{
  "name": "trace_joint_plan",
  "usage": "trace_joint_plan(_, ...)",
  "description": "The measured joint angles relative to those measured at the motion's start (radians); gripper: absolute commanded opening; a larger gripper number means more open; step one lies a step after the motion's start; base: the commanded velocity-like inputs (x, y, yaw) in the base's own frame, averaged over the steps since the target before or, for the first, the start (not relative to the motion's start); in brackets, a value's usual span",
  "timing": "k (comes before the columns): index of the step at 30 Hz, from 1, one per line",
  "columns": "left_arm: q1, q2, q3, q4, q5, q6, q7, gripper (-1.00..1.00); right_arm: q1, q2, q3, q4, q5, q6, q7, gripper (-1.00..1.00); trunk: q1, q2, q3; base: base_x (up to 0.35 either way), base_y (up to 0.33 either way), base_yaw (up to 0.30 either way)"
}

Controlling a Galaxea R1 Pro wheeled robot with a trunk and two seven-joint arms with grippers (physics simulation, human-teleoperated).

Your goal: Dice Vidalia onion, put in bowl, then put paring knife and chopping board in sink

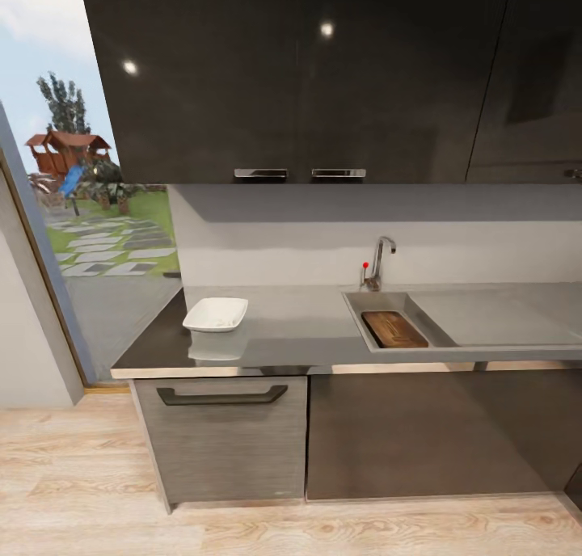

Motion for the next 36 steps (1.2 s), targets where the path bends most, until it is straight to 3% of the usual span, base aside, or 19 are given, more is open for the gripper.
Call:
trace_joint_plan(5,0.048,0.001,0.000,0.000,0.000,-0.016,0.000,1.00,0.054,0.000,0.001,-0.002,0.002,-0.044,0.000,1.00,0.000,0.000,0.000,0.000,0.000,0.000)
trace_joint_plan(14,0.057,-0.002,0.001,-0.005,-0.002,-0.131,0.000,1.00,0.065,-0.002,-0.006,-0.007,0.002,-0.075,0.000,1.00,0.000,0.000,0.000,0.000,0.000,0.000)
trace_joint_plan(36,0.057,-0.036,0.002,-0.056,-0.003,-0.146,-0.002,1.00,0.065,0.000,-0.008,-0.045,0.000,-0.082,0.002,1.00,0.000,0.000,0.000,0.000,0.000,0.000)
